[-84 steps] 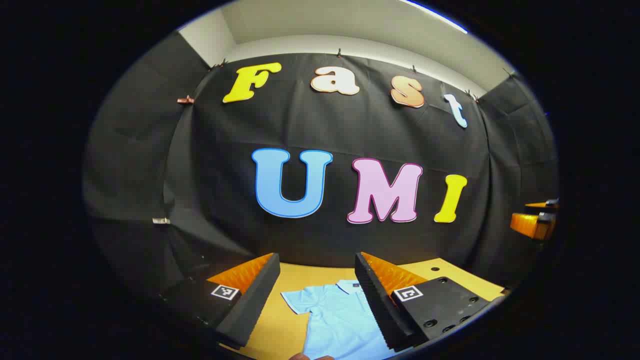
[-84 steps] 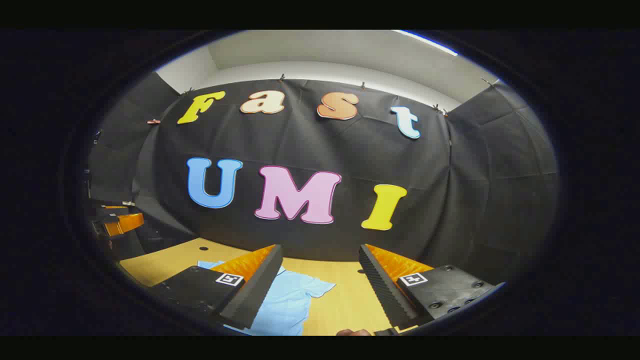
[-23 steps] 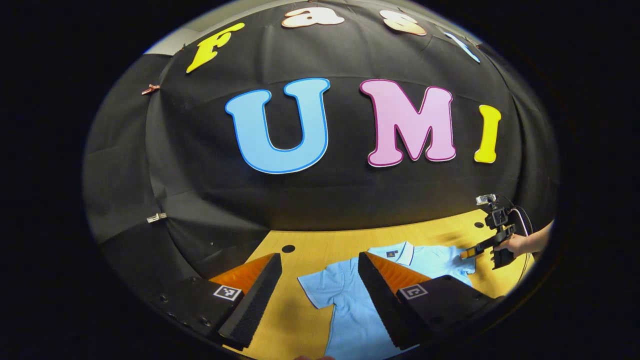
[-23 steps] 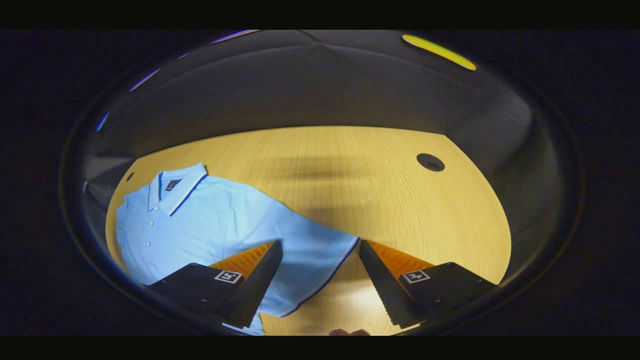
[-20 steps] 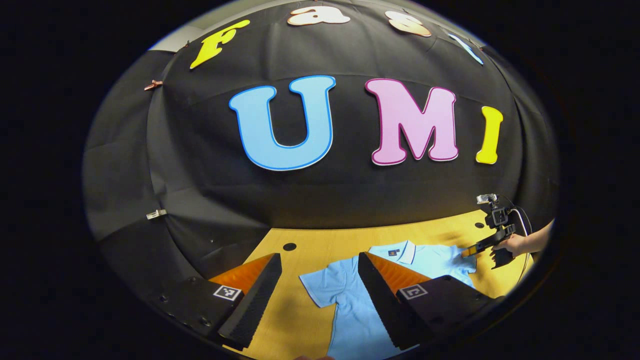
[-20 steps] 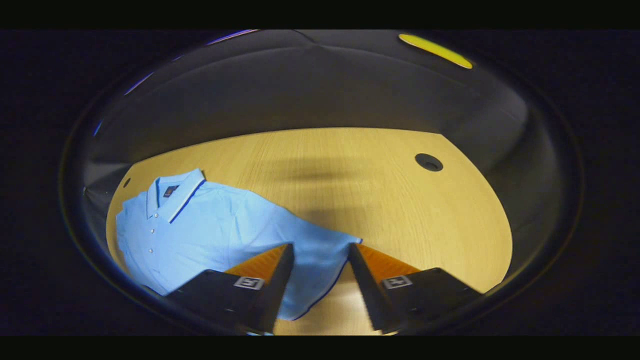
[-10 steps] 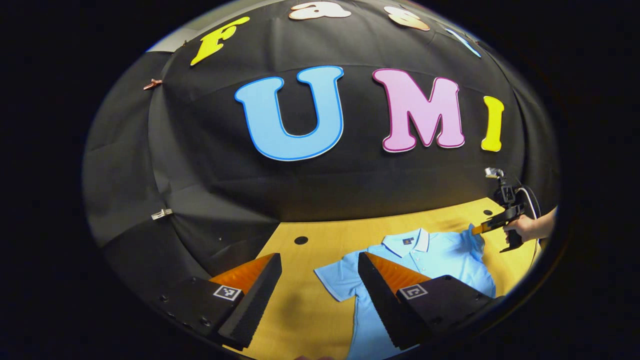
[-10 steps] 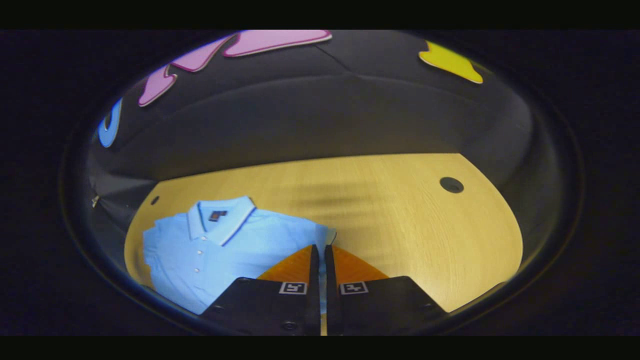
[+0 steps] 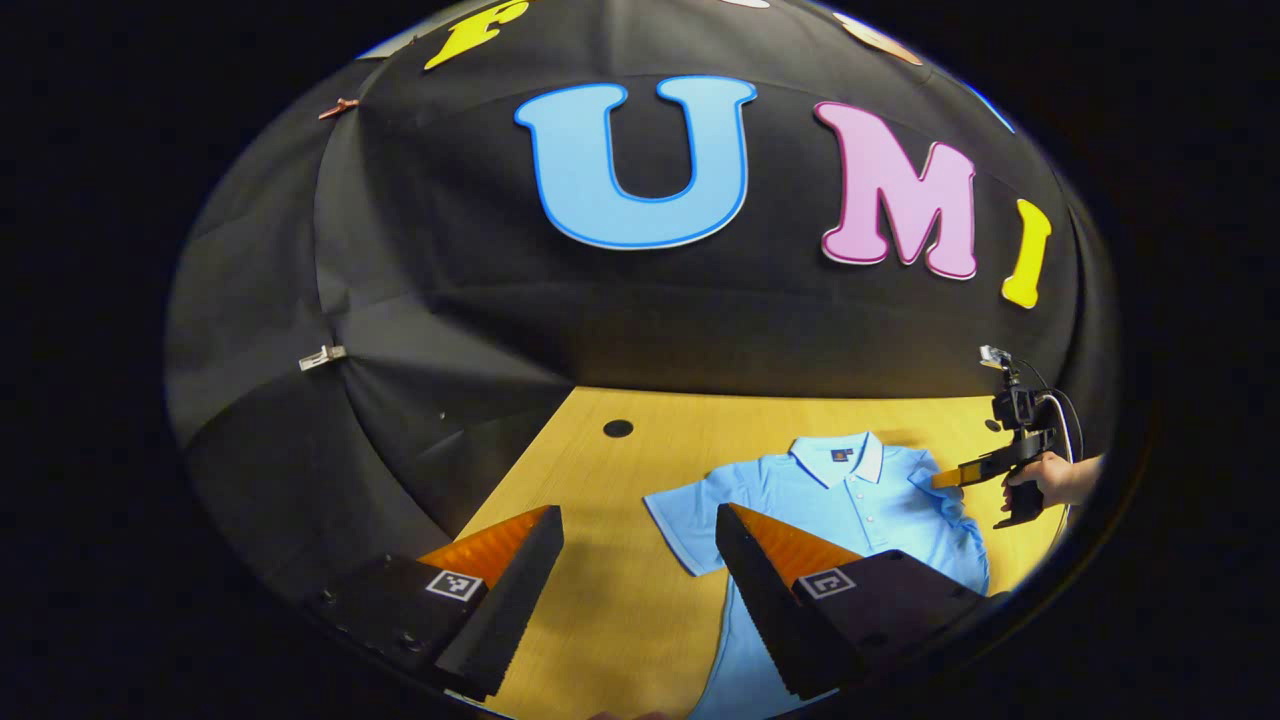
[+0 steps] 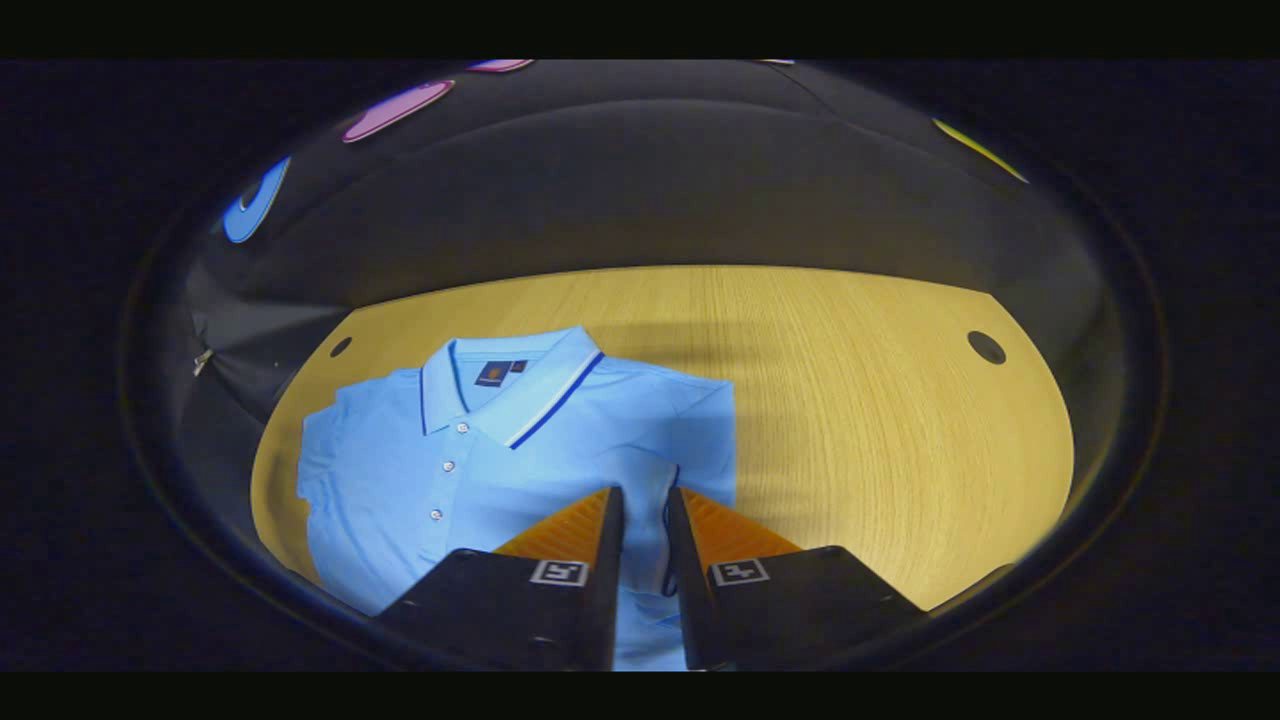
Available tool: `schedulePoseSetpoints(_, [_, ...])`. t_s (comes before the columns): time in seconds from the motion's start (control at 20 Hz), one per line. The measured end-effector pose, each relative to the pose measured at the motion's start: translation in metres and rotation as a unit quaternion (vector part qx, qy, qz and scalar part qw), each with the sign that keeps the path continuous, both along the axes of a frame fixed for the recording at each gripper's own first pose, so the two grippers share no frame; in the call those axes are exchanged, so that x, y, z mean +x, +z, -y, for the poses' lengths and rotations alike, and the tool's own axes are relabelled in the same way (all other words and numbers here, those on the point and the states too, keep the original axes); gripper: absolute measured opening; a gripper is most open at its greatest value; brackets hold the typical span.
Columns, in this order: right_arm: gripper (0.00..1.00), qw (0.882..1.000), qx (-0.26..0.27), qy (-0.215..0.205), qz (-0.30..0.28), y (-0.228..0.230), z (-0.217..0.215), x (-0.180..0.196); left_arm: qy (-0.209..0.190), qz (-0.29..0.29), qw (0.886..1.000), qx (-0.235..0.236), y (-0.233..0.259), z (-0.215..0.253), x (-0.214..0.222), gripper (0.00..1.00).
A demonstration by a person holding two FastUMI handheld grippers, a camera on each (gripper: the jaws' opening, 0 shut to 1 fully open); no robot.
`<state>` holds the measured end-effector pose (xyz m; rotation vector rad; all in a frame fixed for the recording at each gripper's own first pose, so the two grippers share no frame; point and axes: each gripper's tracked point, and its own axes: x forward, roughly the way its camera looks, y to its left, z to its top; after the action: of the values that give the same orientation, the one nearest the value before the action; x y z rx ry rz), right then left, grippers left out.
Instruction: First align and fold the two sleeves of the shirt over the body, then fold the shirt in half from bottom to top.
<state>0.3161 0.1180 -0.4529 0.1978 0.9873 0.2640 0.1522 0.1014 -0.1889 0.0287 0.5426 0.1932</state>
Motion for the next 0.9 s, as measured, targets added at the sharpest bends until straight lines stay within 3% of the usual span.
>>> schedulePoseSetpoints(0.05, [0.29,1.0,0.007,-0.002,0.003,-0.001,-0.003,0.0,0.0,-0.003,1.0,-0.007,-0.005,-0.002,0.003,0.99])
schedulePoseSetpoints(0.2, [0.95,0.999,0.023,0.005,0.04,0.035,0.003,-0.001,0.001,-0.027,0.999,-0.026,-0.029,-0.006,0.016,0.99])
schedulePoseSetpoints(0.5, [0.98,0.991,0.024,0.024,0.133,0.122,0.034,-0.037,0.005,-0.074,0.994,-0.075,-0.087,-0.004,0.083,0.99])
schedulePoseSetpoints(0.6, [0.98,0.989,0.03,0.015,0.141,0.14,0.05,-0.06,0.03,-0.121,0.991,-0.055,-0.119,-0.014,0.101,0.99])
schedulePoseSetpoints(0.9, [0.98,0.993,-0.01,-0.027,0.114,0.129,0.118,-0.12,0.049,-0.193,0.98,-0.025,-0.185,-0.012,0.138,0.98])
